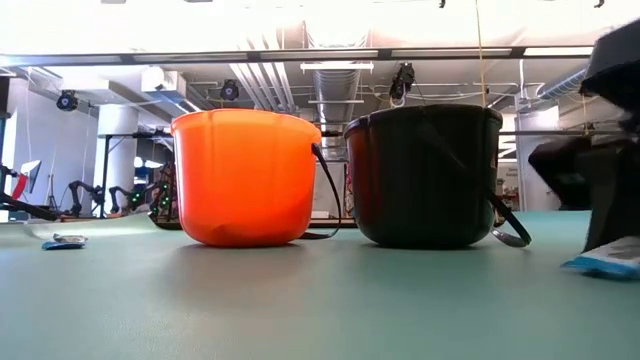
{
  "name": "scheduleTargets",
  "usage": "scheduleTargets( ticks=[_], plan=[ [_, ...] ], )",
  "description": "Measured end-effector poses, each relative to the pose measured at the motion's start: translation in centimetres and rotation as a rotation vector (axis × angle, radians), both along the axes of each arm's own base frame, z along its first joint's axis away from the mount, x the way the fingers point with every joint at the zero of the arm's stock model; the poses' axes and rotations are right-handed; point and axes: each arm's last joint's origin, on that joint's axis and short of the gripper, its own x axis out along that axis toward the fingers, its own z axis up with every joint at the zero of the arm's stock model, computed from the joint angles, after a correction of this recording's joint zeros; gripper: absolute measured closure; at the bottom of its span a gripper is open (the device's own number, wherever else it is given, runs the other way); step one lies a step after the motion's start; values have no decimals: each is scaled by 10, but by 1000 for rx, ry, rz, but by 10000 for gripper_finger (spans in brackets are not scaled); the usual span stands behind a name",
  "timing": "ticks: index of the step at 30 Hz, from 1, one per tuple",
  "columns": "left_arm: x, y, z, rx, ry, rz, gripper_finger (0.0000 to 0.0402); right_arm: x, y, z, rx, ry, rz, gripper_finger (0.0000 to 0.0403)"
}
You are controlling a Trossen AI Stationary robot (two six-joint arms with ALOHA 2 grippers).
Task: Sort candy by brand, put in halloween buckets
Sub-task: Put the white chocolate into the black bucket
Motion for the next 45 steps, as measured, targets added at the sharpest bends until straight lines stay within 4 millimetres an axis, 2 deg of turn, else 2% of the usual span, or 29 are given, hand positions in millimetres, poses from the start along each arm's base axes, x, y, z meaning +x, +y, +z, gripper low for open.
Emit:
scheduleTargets(
  ticks=[2, 6, 12, 17, 21, 27, 32, 39, 45],
  plan=[
    [-5, 5, -10, 7, 30, 24, 172, 3, 3, 15, -11, 14, 10, 289],
    [-18, 15, -33, -33, 86, 68, 172, 13, 11, 59, -15, -9, 23, 297],
    [-25, 18, -68, -153, 120, 55, 172, 23, 10, 122, -102, -51, 80, 296],
    [-31, 21, -95, -169, 202, 43, 172, 39, -7, 166, -176, -90, 47, 295],
    [-36, 25, -109, -149, 256, 44, 172, 55, -39, 190, -209, -68, -59, 295],
    [-42, 30, -121, -101, 304, -18, 172, 75, -97, 193, -181, 38, -300, 295],
    [-48, 37, -124, -126, 278, -108, 172, 81, -132, 171, -49, 159, -395, 294],
    [-71, 67, -120, -70, 161, -118, 172, 81, -158, 136, 4, 269, -565, 294],
    [-89, 89, -121, -122, 66, -30, 172, 88, -166, 121, -1, 313, -602, 288]
  ],
)
